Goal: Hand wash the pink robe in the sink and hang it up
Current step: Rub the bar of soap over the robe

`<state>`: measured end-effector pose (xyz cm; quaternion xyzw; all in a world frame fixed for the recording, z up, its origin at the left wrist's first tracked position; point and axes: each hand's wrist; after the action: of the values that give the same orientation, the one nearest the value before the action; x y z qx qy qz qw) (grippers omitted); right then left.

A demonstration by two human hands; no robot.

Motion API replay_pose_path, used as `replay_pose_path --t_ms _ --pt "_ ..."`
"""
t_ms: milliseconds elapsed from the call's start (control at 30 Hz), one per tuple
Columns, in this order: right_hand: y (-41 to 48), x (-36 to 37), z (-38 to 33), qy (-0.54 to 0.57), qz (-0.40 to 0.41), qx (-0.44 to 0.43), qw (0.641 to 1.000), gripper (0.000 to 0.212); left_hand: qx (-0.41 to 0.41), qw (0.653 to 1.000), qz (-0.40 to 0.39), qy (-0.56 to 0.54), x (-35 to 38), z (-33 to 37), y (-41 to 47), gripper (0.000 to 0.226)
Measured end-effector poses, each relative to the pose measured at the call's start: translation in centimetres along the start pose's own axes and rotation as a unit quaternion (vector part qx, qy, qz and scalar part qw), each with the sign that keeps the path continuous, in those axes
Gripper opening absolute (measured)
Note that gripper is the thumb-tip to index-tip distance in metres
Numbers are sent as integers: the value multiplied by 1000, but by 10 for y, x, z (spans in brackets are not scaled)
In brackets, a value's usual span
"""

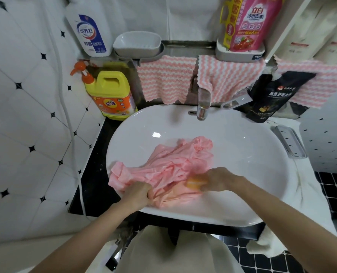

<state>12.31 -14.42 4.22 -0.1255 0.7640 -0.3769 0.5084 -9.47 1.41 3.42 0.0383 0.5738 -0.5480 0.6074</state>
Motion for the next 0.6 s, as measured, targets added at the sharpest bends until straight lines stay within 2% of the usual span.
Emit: replay_pose_path --t_ms 67,133,200,300,367,433,500,533,600 --pt "3 0 -38 127 17 -83 988 55 -4 1000 5 -18 1 -2 -1 22" --pt "8 15 -68 154 -12 -143 978 57 -16 999 12 -35 0 -4 -1 31" --pt "17 30 -51 114 -17 -111 987 61 -29 999 13 -40 -2 -2 0 32" --pt "22 34 9 -27 -30 -6 999 61 -24 999 17 -24 -4 1 0 21" --pt "21 25 18 -49 -10 30 998 58 -21 999 18 -31 -2 2 1 25" --pt "17 16 -14 66 18 -19 998 57 -16 999 16 -34 0 -1 2 29" --pt "9 18 -56 167 2 -116 979 55 -4 1000 15 -21 -1 -2 3 28" --pt "6 26 -68 168 -12 -144 975 55 -5 1000 14 -15 -3 -3 3 24" --pt "7 32 -49 93 -11 -124 988 57 -10 1000 7 0 -9 -5 2 21"
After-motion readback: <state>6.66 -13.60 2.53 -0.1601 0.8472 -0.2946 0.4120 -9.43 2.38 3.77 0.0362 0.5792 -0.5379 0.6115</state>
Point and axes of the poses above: each hand's wrist, its own y-axis towards the middle knuckle, its own x-axis out of the palm, z = x × y, and after that the axes turned 1 degree about y, right-handed
